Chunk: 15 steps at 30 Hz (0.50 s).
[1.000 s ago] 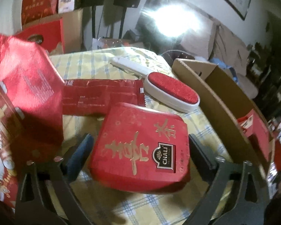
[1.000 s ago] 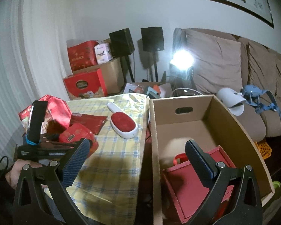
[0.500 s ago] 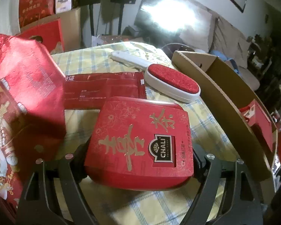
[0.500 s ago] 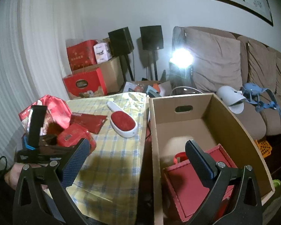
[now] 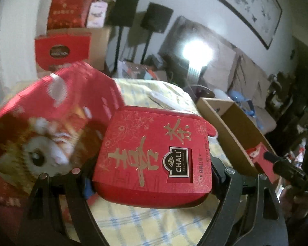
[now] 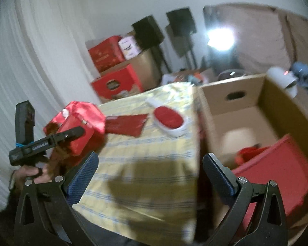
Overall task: Organize objects
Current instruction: 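Close the left tool on the CHALI box while the right tool closes on the red sachet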
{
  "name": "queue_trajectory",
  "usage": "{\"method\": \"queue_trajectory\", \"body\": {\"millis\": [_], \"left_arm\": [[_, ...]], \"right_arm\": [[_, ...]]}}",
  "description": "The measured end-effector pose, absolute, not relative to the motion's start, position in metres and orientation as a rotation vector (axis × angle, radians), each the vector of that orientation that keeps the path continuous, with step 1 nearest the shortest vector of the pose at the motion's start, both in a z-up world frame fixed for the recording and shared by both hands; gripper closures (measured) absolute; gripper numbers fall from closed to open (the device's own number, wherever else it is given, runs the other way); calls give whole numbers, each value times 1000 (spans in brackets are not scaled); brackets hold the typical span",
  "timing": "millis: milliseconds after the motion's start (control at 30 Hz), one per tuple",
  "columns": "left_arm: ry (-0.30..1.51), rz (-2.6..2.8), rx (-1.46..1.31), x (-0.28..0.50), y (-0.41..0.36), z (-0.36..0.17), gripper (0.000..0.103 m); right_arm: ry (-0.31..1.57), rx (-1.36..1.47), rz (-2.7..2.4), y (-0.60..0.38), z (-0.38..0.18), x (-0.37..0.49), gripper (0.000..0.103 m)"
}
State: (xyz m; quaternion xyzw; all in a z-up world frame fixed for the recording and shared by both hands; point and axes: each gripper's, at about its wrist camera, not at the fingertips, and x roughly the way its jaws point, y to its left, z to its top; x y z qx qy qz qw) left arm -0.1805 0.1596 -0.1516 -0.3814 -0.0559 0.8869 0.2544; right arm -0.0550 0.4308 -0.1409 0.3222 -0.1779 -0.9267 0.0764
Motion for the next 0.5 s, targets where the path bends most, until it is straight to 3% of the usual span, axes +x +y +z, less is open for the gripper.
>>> {"method": "queue_trajectory", "body": {"millis": [233, 500], "left_arm": [[-203, 2423, -1097, -190, 140, -176, 22], [-218, 2408, -1113, -196, 130, -192, 22]], "right_arm": [[-627, 1057, -2558, 388, -165, -108, 1], [-361, 1235, -2673, 367, -174, -159, 1]]}}
